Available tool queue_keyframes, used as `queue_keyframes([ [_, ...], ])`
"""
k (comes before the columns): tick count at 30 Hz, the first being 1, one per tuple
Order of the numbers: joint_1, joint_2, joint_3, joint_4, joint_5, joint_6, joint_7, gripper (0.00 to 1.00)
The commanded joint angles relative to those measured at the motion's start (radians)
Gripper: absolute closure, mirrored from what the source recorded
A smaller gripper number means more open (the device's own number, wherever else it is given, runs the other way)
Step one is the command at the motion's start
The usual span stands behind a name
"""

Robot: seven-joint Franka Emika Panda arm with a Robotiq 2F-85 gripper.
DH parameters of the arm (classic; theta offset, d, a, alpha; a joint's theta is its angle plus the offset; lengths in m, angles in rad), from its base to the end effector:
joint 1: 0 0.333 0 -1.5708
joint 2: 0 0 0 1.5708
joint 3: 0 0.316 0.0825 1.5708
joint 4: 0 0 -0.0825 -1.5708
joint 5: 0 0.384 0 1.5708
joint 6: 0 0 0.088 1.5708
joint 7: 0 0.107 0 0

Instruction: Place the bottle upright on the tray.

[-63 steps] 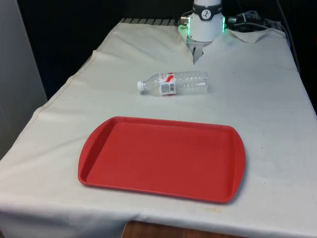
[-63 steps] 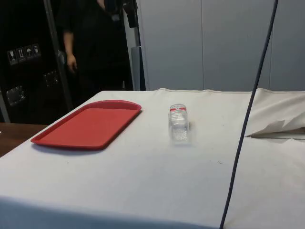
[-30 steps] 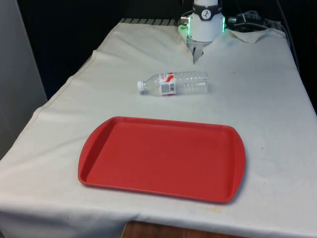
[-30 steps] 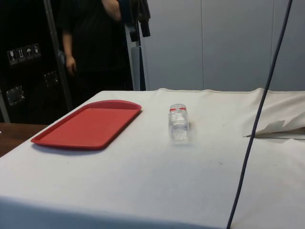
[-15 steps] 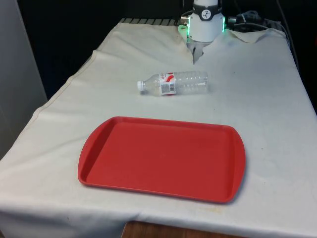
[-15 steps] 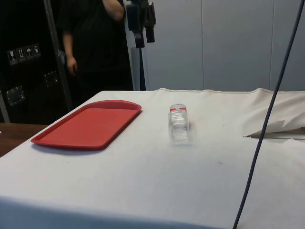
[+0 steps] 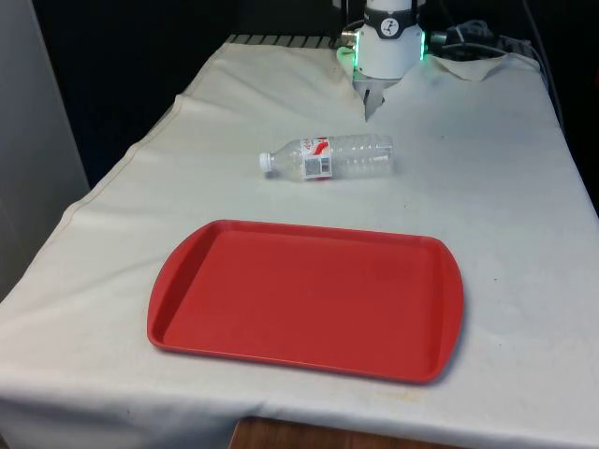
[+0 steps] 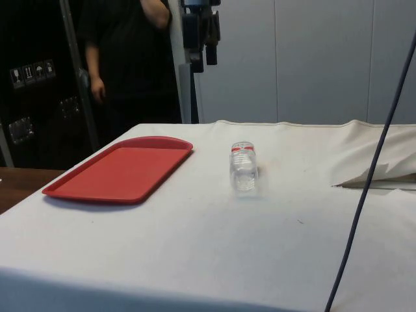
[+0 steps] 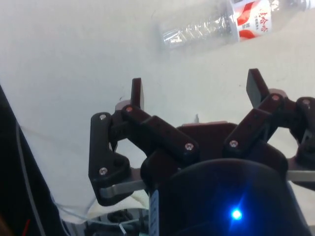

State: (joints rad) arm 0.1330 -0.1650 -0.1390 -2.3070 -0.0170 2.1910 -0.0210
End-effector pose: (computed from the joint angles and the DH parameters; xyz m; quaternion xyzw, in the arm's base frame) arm 0.4904 -0.0045 0.4167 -0.9996 -0.0129 -0.0238 0.0040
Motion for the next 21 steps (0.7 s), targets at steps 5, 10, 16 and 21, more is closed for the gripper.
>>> queue_keyframes([
  [5, -0.004, -0.023, -0.002, -0.047, -0.005, 0.045, 0.012, 0.0],
  [10, -0.003, -0.022, -0.004, -0.057, 0.0, 0.047, 0.009, 0.0],
  [16, -0.01, -0.029, -0.005, -0.094, -0.003, 0.084, 0.037, 0.0],
  [21, -0.011, -0.027, -0.005, -0.107, -0.002, 0.095, 0.056, 0.0],
])
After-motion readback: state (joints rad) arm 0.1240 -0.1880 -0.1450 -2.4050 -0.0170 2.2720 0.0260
